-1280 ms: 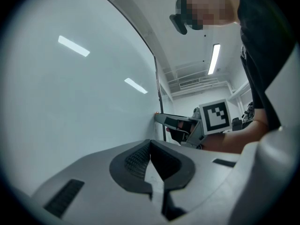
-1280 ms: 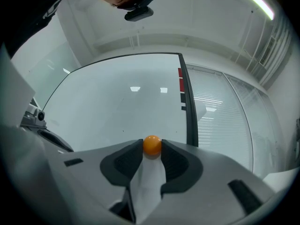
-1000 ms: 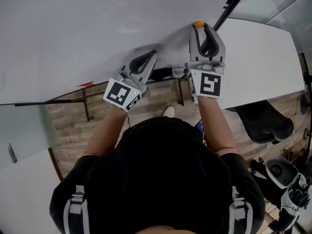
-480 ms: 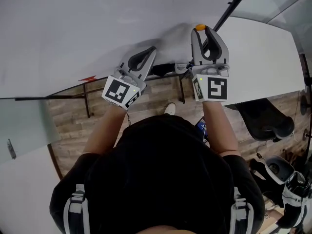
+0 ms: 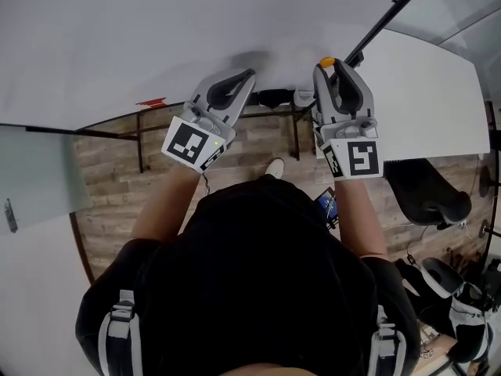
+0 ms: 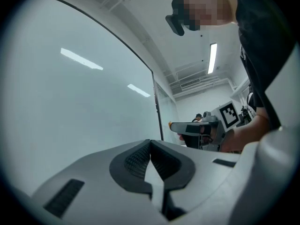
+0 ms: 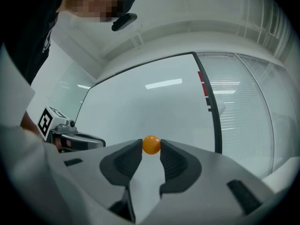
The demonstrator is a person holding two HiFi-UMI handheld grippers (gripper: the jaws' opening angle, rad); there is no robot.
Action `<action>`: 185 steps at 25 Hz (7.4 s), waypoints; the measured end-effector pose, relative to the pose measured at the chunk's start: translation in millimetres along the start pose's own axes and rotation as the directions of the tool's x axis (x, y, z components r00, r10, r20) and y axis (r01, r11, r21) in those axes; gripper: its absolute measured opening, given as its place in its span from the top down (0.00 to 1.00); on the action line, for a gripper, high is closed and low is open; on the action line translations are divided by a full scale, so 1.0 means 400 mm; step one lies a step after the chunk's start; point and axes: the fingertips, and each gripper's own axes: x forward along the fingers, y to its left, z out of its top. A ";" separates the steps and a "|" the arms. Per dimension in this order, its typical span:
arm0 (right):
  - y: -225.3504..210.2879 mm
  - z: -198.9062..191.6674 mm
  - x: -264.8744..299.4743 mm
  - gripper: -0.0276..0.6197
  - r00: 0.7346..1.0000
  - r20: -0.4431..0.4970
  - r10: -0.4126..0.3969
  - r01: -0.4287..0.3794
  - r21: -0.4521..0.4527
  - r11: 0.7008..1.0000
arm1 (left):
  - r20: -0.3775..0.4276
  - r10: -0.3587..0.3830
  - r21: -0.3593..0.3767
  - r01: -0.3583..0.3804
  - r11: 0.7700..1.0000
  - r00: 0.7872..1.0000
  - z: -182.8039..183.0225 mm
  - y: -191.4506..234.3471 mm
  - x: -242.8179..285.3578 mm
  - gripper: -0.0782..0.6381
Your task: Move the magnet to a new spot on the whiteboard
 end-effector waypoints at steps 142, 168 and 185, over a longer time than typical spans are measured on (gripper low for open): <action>0.935 0.002 0.565 0.77 0.995 -0.100 0.018 -0.021 -0.031 0.999 | 0.027 0.095 -0.032 -0.094 0.995 0.995 0.061 0.668 -0.778 0.88; 0.909 -0.015 0.181 0.91 0.924 -0.113 0.364 -0.354 0.100 0.930 | -0.057 0.199 -0.032 -0.201 0.979 0.978 0.014 0.350 -0.800 0.88; 0.852 -0.024 0.101 0.96 0.910 -0.074 0.408 -0.393 0.162 0.905 | -0.072 0.236 -0.017 -0.238 0.971 0.969 0.000 0.241 -0.772 0.88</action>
